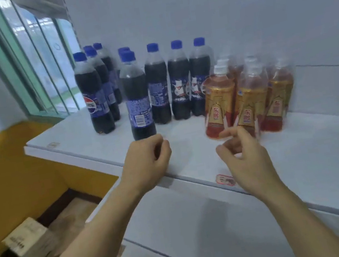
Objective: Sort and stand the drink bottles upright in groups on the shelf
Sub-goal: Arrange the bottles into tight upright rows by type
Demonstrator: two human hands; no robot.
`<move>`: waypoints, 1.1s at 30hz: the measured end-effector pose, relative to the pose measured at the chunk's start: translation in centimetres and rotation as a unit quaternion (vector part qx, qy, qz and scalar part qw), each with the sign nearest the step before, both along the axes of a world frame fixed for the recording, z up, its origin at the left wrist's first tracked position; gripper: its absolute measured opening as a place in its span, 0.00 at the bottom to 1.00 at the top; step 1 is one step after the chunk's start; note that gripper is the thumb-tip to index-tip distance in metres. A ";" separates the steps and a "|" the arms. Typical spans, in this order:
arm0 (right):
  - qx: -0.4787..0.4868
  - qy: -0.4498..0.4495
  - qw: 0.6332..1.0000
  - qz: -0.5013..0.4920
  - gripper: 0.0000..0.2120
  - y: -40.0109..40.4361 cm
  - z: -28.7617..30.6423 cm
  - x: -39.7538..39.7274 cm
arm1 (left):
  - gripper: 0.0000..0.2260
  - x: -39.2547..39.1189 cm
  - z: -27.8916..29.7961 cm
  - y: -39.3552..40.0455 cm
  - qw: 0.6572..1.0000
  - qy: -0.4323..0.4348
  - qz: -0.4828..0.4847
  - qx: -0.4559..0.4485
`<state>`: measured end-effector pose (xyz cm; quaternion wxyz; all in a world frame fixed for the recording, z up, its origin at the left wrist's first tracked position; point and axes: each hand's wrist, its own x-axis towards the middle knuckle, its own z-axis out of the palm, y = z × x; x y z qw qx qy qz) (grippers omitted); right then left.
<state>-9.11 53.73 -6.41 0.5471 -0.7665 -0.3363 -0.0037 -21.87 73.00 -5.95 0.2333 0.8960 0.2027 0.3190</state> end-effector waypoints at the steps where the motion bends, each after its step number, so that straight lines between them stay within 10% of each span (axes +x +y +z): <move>1: 0.012 0.003 1.000 0.022 0.09 1.3 0.0 -1.1 | 0.14 -1.6 0.2 1.1 1.000 0.005 0.020 0.002; 11: -0.065 -0.071 0.979 0.179 0.11 15.2 0.0 -9.6 | 0.09 -12.9 1.4 18.1 0.977 0.073 0.167 0.113; 18: -0.112 -0.154 0.970 0.150 0.09 27.8 0.2 -11.9 | 0.02 -10.9 1.5 32.3 0.977 0.116 0.105 0.144; 24: -0.180 -0.133 0.967 0.122 0.11 38.8 0.6 -14.9 | 0.16 -8.3 1.1 41.2 0.959 0.252 0.004 0.132; 33: -0.195 -0.072 0.976 0.060 0.03 41.4 0.3 -14.1 | 0.43 2.2 3.3 46.9 0.962 0.029 -0.005 -0.273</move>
